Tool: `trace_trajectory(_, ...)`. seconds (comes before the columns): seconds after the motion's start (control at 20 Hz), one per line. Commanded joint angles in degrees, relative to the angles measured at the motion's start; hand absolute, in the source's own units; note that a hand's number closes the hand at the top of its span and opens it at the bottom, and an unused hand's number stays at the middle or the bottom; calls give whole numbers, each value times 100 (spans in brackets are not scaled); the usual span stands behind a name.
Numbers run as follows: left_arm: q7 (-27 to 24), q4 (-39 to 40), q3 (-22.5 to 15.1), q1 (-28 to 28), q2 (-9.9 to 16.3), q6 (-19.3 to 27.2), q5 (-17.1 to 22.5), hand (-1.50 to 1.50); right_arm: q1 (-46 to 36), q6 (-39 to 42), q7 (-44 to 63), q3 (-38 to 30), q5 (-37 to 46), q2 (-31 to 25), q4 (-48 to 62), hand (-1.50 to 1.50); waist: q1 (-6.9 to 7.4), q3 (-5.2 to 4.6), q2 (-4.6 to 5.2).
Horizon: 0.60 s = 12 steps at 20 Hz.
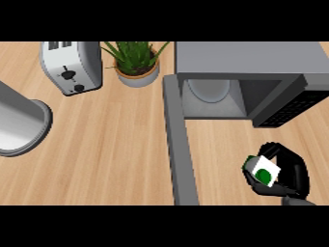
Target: Pick up the milk, place it into the microwave and close the microwave
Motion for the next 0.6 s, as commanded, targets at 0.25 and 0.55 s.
trace_trajectory(0.25, 62, -61, -165, 9, -31, 100, -83, -150, -449, 807, 1232, 126, -433, -316, -871, 150, -20, -3, -6)
trace_trajectory(0.55, 34, 136, 617, -54, 177, -258, 587, -150, -412, 7, 1970, 482, -60, 89, -1905, 150, -20, -4, -5)
